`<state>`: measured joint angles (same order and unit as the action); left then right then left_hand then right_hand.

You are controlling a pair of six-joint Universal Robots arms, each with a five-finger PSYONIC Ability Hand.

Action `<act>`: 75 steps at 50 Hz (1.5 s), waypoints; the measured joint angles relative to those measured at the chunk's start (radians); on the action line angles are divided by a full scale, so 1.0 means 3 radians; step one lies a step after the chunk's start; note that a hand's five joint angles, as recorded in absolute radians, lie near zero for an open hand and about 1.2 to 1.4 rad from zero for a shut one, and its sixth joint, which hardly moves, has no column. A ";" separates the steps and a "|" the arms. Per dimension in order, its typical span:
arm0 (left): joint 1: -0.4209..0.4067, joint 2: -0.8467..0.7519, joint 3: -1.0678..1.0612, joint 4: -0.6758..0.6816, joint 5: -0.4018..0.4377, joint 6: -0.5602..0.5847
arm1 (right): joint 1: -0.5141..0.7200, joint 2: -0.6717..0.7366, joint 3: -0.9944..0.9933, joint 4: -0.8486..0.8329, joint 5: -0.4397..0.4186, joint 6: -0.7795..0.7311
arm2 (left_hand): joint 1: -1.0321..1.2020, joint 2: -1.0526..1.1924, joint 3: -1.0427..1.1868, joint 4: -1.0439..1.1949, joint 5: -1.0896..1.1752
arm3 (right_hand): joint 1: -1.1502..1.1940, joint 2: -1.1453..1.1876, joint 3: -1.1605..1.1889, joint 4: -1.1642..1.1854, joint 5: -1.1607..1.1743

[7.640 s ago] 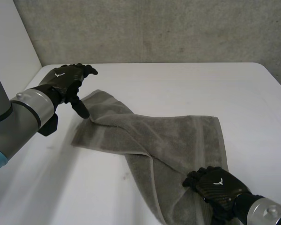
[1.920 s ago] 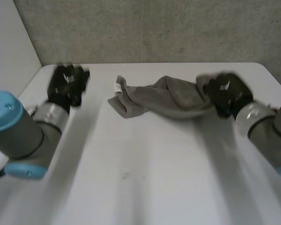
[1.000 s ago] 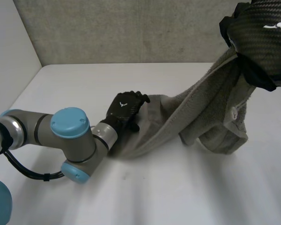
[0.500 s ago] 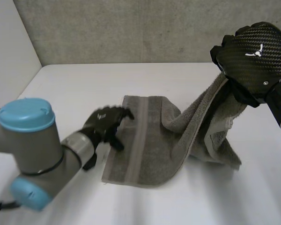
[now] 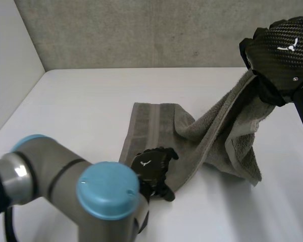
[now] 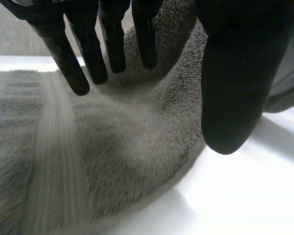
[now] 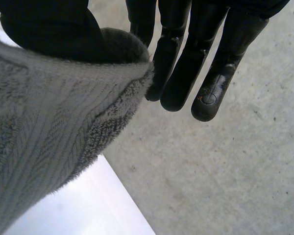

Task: Fold the towel.

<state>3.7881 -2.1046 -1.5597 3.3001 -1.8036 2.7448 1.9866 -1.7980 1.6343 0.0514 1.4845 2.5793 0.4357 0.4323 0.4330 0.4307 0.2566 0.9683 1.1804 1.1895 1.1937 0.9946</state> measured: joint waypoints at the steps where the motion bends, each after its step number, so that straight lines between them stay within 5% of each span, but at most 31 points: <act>1: -0.0045 -0.0091 0.0100 0.0039 -0.0080 -0.0012 | 0.0029 -0.0017 -0.0010 0.0002 0.0012 0.0024 | -0.0030 -0.0034 -0.0035 -0.0035 -0.0035 | 0.0000 0.0000 0.0000 0.0000 0.0000; 17: -0.0135 -0.0715 0.0693 0.0423 -0.0423 -0.0024 | 0.0312 -0.0189 -0.0062 0.0020 0.0185 0.0049 | 0.0169 0.0189 0.0153 0.0163 0.0158 | 0.0000 0.0000 0.0000 0.0000 0.0000; 22: -0.0102 -0.0772 0.0706 0.0485 -0.0413 -0.0076 | 0.0322 -0.0181 -0.0064 0.0007 0.0199 0.0049 | 0.2030 0.2084 0.2074 0.2089 0.2042 | 0.0000 0.0000 0.0000 0.0000 0.0000; 39: 0.0385 -0.0520 0.0512 0.0369 -0.0396 0.0002 | 0.0261 -0.0136 -0.0105 -0.0021 0.0166 0.0056 | 0.2454 0.2614 0.2607 0.2614 0.2581 | 0.0000 0.0000 0.0000 0.0013 0.0001; 44: 0.0759 -0.0051 0.0339 0.0268 -0.0375 0.0271 | 0.0242 -0.0056 -0.0080 0.0001 0.0138 0.0026 | 0.2472 0.2616 0.2608 0.2618 0.2586 | 0.0000 0.0000 0.0000 0.0013 0.0001; 52: 0.1385 0.0936 0.0010 0.0192 0.0043 0.1448 | 0.0118 0.0307 0.0035 0.0184 0.0085 -0.0060 | 0.2497 0.2616 0.2609 0.2622 0.2594 | 0.0000 0.0000 0.0000 0.0013 0.0001; 59: 0.1670 0.1425 -0.0328 -0.0004 0.0422 0.2323 | -0.0045 0.0830 0.0053 0.0633 -0.0110 -0.0211 | 0.2497 0.2617 0.2609 0.2623 0.2594 | 0.0000 0.0000 0.0000 0.0013 0.0001; 69: 0.1921 0.1293 -0.0555 -0.0883 0.0594 0.3238 | -0.0121 0.1543 -0.0075 0.1279 -0.0382 -0.0762 | 0.2503 0.2617 0.2610 0.2623 0.2594 | 0.0000 0.0001 0.0000 0.0013 0.0003; 75: 0.1892 0.0762 -0.0379 -0.0936 0.0670 0.3285 | -0.0077 0.1995 -0.0462 0.1334 -0.0405 -0.0881 | 0.2533 0.2617 0.2610 0.2623 0.2601 | 0.0000 0.0001 0.0000 0.0013 0.0010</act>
<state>4.3556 -1.8761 -1.6733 3.0194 -1.6028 3.7304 1.9634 -1.1996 1.4959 0.4516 1.3630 2.3150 1.1956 1.2176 1.2160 1.2176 1.0369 0.9683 1.1806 1.1895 1.1975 0.9977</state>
